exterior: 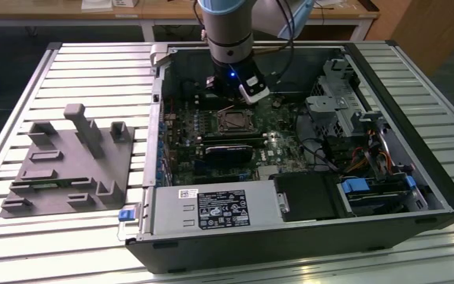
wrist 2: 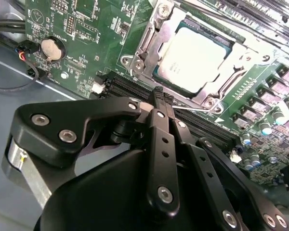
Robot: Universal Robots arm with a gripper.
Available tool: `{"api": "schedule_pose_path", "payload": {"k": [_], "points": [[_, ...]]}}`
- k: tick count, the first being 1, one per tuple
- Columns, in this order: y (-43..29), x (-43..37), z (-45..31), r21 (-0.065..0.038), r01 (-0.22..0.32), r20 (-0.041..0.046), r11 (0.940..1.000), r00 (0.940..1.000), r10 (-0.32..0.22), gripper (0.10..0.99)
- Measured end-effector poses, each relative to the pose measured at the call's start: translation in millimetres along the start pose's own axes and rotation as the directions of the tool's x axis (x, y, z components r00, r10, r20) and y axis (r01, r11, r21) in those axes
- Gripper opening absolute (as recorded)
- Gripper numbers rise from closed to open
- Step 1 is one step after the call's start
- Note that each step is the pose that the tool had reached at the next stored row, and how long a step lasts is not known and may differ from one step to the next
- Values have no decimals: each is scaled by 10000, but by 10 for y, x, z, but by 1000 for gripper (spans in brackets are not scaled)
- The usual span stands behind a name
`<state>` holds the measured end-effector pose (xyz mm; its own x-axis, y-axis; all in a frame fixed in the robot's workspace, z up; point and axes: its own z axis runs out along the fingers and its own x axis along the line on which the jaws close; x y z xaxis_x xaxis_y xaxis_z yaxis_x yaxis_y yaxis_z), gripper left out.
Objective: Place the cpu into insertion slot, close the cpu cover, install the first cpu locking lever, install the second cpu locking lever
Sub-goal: 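Install the first cpu locking lever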
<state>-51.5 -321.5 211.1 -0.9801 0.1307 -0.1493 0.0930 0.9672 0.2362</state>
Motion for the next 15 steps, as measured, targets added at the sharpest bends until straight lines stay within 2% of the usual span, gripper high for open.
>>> {"api": "schedule_pose_path", "payload": {"k": [6,10,15], "points": [[68,28,20,19,-8,24,10000,10000,8,106],[77,31,27,31,-94,45,10000,9999,94,106],[73,34,45,140,-854,238,9962,9961,851,106]]}}
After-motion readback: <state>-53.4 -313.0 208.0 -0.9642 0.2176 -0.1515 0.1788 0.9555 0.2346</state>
